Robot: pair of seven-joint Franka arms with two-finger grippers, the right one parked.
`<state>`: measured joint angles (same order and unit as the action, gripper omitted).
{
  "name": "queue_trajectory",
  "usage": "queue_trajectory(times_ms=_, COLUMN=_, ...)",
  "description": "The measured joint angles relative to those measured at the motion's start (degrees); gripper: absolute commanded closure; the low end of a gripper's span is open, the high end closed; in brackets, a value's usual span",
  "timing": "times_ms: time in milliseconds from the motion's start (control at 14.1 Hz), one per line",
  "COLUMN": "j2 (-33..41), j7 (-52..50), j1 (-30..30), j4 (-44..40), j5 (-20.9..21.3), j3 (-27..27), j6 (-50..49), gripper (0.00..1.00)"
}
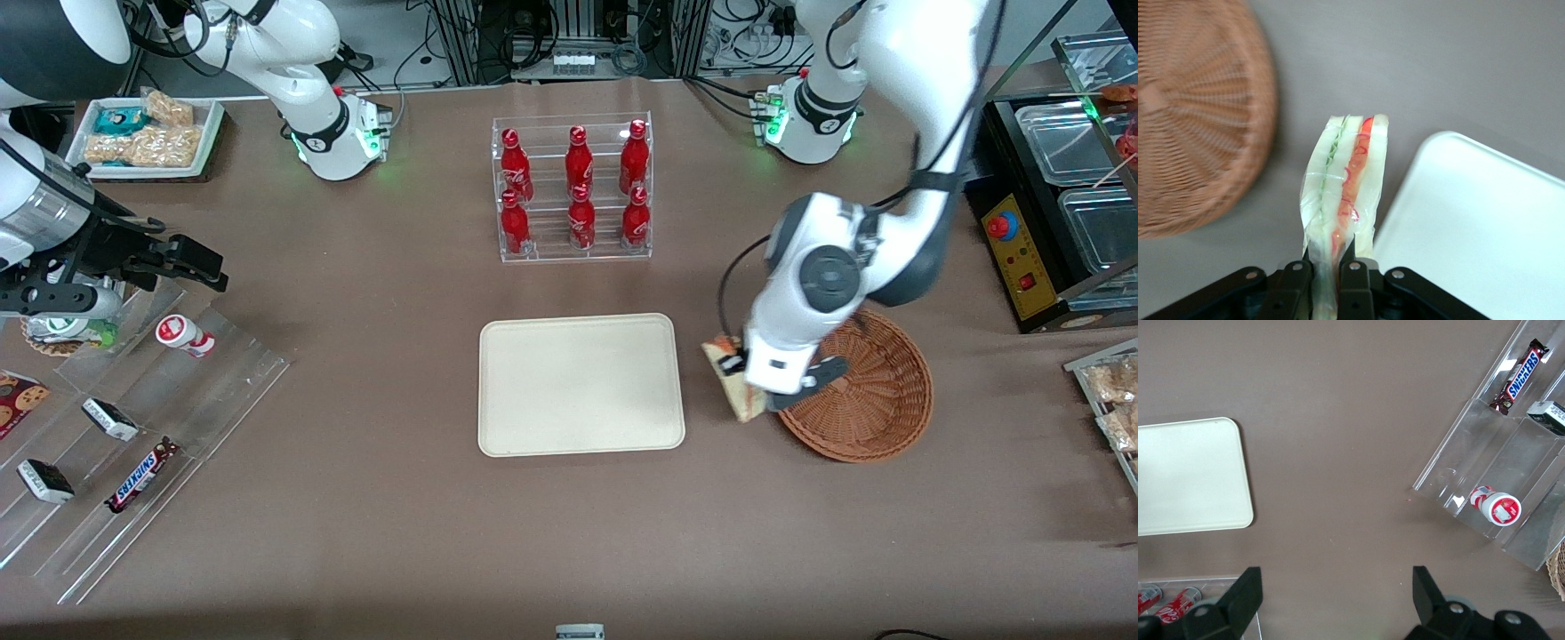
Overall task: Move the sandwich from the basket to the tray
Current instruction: 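Lift the sandwich and carry it with the left gripper over the tray, then lower the sandwich onto the tray and open the left gripper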
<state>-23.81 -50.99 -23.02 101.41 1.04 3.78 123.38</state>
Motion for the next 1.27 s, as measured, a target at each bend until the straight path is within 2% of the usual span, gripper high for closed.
queue_trajectory(times_ms=425, j2=-13.0, j7=-2.3, j1=-10.6, j4=-12.9, j5=1.1, j3=-0.1, j6=5.6, gripper=0.88)
queue_trajectory(times_ms=779, j2=-15.5, j7=-3.9, j1=-15.2, j4=-14.0, j5=5.1, j3=-0.2, j6=8.5, gripper=0.88)
queue_trajectory(times_ms=1062, j2=-16.8, j7=-4.0, j1=-15.7, j4=-13.9, j5=5.3, j3=-0.2, j6=11.1, gripper=0.85)
queue_trajectory(times_ms=1133, j2=-17.1, j7=-4.0, j1=-15.9, j4=-13.9, j5=5.3, j3=-0.2, j6=11.2, gripper=0.8)
queue_trajectory(times_ms=1274, j2=-17.7, j7=-4.1, j1=-16.3, j4=-13.9, j5=5.3, j3=-0.2, j6=11.6, gripper=0.33)
